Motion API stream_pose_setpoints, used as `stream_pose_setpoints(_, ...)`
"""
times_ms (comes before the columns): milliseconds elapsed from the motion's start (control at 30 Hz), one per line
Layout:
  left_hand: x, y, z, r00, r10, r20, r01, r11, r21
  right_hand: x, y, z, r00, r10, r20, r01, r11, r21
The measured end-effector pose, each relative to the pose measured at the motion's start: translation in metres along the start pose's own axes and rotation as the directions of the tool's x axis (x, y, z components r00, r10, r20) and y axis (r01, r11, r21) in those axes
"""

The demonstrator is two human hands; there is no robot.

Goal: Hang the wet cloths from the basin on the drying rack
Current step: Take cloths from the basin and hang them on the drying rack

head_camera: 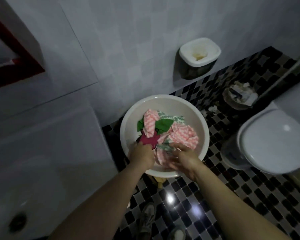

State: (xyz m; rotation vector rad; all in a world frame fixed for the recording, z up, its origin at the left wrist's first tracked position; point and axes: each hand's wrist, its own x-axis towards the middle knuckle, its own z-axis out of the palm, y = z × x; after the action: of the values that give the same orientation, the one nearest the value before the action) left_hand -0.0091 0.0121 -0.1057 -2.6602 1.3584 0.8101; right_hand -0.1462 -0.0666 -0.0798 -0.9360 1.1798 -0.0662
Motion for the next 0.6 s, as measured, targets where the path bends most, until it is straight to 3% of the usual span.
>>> stream_pose_setpoints(133,0.036,-0.01,0.011,0.995,-0.084,0.045,0.079,0.992,0.1,0.036,0.009,0.007,0.992,-0.102,0.071,0.12,0.931,-0.345)
stream_pose_setpoints(200,0.051,-0.011,0.016,0.994,-0.112,0.009,0.111,0.991,0.08,0.058,0.017,0.009,0.978,-0.162,0.135,0.211,0.746,-0.631)
stream_pose_setpoints(267,0.06,-0.011,0.021,0.99,-0.136,-0.044,0.137,0.99,0.036,0.07,0.022,0.016,0.979,-0.145,0.14,0.198,0.568,-0.799)
stream_pose_setpoints(367,0.074,-0.015,0.021,0.981,-0.133,-0.138,0.123,0.989,-0.079,0.083,0.026,0.025,0.974,-0.223,0.033,0.14,0.481,-0.865)
stream_pose_setpoints(467,0.074,-0.021,0.007,0.977,-0.1,-0.189,0.032,0.942,-0.335,0.081,0.018,0.024,0.969,-0.247,-0.011,0.122,0.515,-0.848)
stream_pose_setpoints(600,0.063,-0.029,-0.027,0.968,-0.17,-0.184,-0.043,0.61,-0.791,0.059,-0.01,0.011,0.979,-0.198,-0.045,0.149,0.852,-0.503)
